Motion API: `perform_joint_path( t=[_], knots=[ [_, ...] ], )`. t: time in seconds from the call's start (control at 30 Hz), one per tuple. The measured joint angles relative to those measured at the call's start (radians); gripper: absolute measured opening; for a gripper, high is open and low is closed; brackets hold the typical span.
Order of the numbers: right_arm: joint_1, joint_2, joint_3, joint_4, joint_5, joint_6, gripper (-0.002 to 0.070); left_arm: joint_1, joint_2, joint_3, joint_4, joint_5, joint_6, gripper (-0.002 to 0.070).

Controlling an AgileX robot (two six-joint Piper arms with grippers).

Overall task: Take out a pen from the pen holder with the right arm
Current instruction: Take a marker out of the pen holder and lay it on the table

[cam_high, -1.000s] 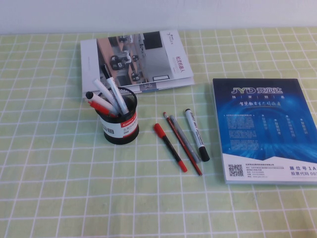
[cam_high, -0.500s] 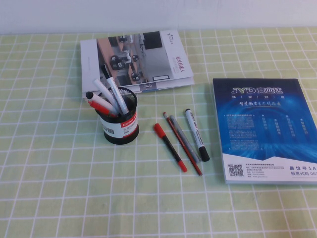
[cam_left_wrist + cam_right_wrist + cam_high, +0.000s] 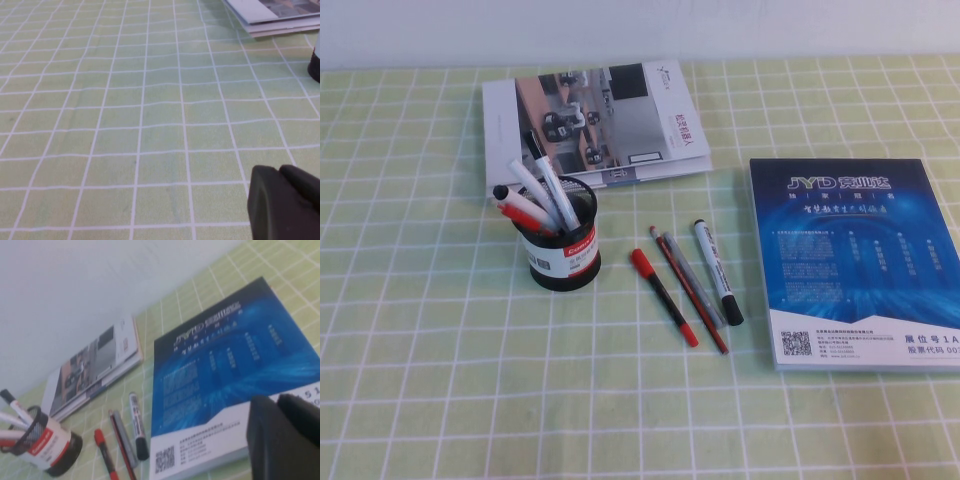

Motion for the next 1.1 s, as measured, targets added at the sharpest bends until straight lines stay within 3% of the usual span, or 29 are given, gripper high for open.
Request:
perform_joint_path(
  t=[0.37,0.7,0.83,1.1],
  knots=[
    [0.0,0.393,-0.248,-0.016,0.221,-0.131,-0.0013,0.0,0.0,0.0,0.0,0.0,0.0,-0.0005],
    [0.003,0.731,-0.415,-0.06,0.286,-0.236,-0.0013,0.0,0.0,0.0,0.0,0.0,0.0,-0.0005],
    [0.074,0.855,-0.494,-0.095,0.275,-0.24,-0.0013,0.0,0.0,0.0,0.0,0.0,0.0,-0.0005],
    [0.355,1.126,-0.663,-0.116,0.168,-0.24,-0.0013,0.0,0.0,0.0,0.0,0.0,0.0,-0.0005]
  ],
)
